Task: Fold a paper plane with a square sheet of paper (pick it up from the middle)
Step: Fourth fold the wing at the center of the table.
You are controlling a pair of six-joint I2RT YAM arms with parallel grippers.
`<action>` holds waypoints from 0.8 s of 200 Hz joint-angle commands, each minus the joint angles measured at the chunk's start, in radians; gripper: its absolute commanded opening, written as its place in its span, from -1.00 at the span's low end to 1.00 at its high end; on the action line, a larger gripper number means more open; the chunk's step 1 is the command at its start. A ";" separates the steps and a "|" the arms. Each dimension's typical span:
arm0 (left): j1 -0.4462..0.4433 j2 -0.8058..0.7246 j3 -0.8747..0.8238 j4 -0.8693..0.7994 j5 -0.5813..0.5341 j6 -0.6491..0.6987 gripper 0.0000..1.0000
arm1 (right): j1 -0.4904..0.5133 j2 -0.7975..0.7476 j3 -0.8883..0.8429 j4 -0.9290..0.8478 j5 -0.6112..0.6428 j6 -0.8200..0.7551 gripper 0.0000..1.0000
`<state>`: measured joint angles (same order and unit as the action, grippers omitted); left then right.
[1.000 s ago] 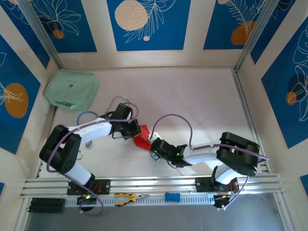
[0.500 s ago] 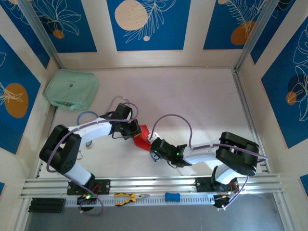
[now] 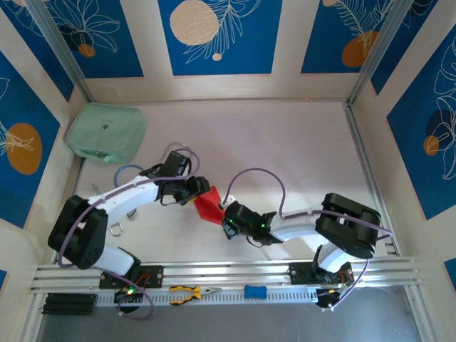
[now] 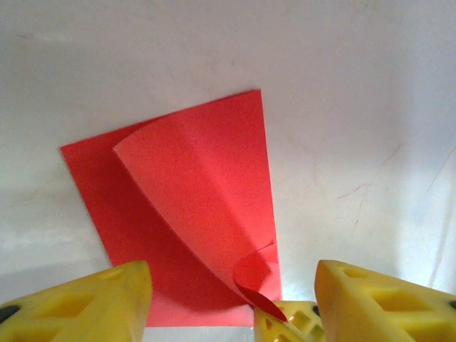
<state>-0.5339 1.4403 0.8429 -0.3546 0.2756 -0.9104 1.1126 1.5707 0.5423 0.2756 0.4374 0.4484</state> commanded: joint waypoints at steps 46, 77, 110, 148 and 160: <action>0.010 -0.046 0.010 -0.031 -0.017 0.016 0.14 | -0.064 0.031 -0.007 0.081 -0.190 0.148 -0.91; 0.010 -0.044 -0.003 -0.012 -0.006 0.012 -0.16 | -0.121 0.041 -0.010 0.108 -0.321 0.220 -0.92; 0.010 -0.043 -0.027 0.015 0.015 -0.005 -0.55 | -0.139 0.068 -0.020 0.152 -0.365 0.276 -0.92; 0.008 -0.031 -0.062 0.081 0.063 -0.018 -0.87 | -0.164 0.092 -0.022 0.186 -0.419 0.329 -0.91; 0.007 -0.022 -0.070 0.100 0.073 -0.025 -0.90 | -0.173 0.099 -0.027 0.203 -0.436 0.349 -0.91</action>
<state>-0.5323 1.4055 0.7982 -0.3107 0.3016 -0.9188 0.9550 1.6444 0.5404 0.4366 0.0711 0.7334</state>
